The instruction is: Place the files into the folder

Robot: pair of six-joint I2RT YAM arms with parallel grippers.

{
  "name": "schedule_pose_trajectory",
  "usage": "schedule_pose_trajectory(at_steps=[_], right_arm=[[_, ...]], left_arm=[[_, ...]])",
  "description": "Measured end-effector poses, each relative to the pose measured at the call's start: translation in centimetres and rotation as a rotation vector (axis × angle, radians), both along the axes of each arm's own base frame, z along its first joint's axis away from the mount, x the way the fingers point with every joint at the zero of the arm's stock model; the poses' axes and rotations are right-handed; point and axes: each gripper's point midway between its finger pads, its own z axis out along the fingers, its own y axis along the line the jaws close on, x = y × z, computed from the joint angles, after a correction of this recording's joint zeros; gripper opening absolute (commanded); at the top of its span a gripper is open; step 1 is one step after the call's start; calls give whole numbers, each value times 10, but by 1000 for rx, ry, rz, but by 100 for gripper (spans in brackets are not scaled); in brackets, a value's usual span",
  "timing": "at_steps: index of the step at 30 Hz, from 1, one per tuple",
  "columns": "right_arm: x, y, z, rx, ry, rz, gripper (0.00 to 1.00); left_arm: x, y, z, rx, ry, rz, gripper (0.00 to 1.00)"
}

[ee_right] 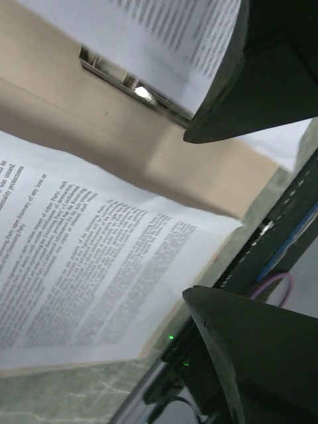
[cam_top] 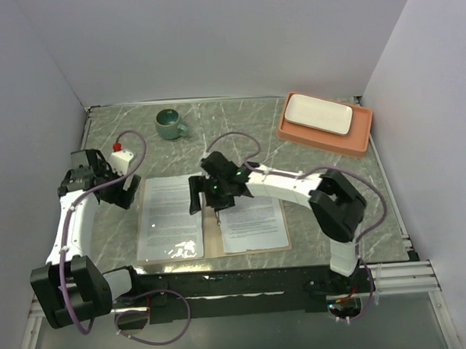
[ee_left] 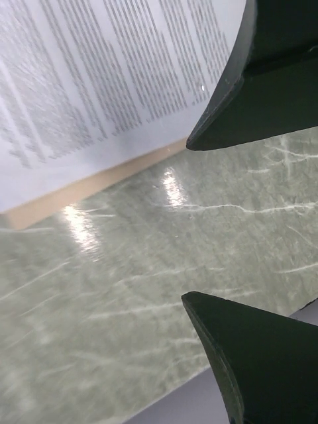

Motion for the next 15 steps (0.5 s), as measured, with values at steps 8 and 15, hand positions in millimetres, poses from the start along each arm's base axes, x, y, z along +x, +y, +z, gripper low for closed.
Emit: schedule_pose_trajectory(at_steps=[8,15], right_arm=[[21,-45,33,159,-32,-108,99],[19,-33,24,206,-36,-82,99]], left_arm=[[19,-48,59,-123,-91,-77,94],[5,-147,43,-214,15,-265,93]])
